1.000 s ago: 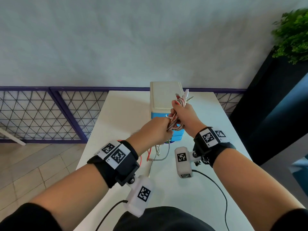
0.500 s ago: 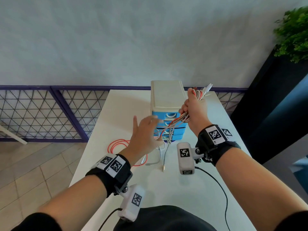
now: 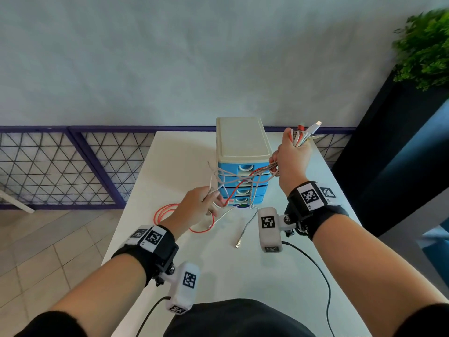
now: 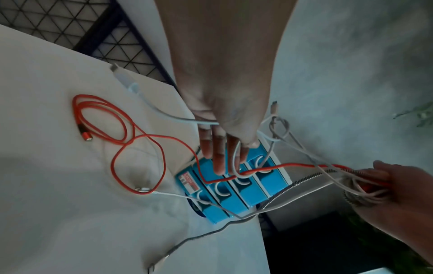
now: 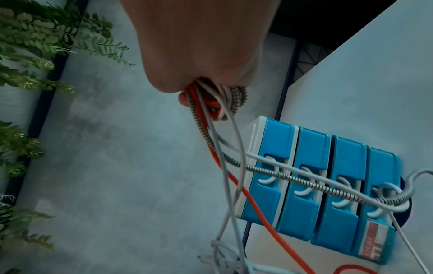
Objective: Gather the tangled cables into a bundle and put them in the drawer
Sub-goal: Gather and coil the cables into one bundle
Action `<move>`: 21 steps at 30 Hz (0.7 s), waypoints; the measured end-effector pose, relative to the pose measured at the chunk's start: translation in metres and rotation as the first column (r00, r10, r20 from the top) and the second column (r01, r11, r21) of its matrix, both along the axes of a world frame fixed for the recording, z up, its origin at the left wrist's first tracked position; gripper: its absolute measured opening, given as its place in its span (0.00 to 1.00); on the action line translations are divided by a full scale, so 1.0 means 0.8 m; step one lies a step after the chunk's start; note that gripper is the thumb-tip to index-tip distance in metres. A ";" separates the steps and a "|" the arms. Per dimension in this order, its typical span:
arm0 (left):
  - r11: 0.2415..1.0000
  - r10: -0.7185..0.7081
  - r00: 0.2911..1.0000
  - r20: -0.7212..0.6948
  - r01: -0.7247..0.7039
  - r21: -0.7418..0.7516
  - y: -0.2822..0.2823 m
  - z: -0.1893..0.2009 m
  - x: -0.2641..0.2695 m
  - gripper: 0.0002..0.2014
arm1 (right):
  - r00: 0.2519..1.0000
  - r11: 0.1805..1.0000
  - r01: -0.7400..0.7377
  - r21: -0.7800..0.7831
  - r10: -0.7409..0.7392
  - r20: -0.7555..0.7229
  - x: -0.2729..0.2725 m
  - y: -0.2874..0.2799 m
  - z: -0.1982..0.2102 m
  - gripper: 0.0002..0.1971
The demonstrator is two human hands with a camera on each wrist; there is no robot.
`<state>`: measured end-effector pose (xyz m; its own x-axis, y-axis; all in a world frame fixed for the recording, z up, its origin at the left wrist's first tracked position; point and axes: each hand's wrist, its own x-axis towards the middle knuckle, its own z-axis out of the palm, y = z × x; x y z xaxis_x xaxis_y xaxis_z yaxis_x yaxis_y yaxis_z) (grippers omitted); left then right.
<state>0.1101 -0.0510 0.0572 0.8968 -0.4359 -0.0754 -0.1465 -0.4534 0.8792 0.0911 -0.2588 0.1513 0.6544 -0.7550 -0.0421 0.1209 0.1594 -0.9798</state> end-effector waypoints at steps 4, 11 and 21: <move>0.995 -0.100 0.992 0.082 0.098 0.026 0.004 -0.005 0.000 0.09 | 1.000 1.000 -0.003 -0.031 0.002 -0.019 -0.001 -0.001 -0.001 0.15; 0.927 -0.082 0.981 -0.178 0.010 -0.374 0.003 0.022 0.001 0.16 | 0.998 0.997 0.007 -0.080 -0.012 -0.067 0.000 -0.003 -0.005 0.16; 0.946 -0.052 0.970 -0.237 -0.028 -0.323 0.018 0.020 0.007 0.12 | 0.998 0.995 0.020 -0.101 -0.027 -0.060 0.001 -0.008 -0.001 0.15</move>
<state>0.1160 -0.0368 0.0732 0.8639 -0.4835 -0.1408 0.0825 -0.1398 0.9867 0.0918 -0.2648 0.1502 0.6349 -0.7725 -0.0048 0.0629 0.0579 -0.9963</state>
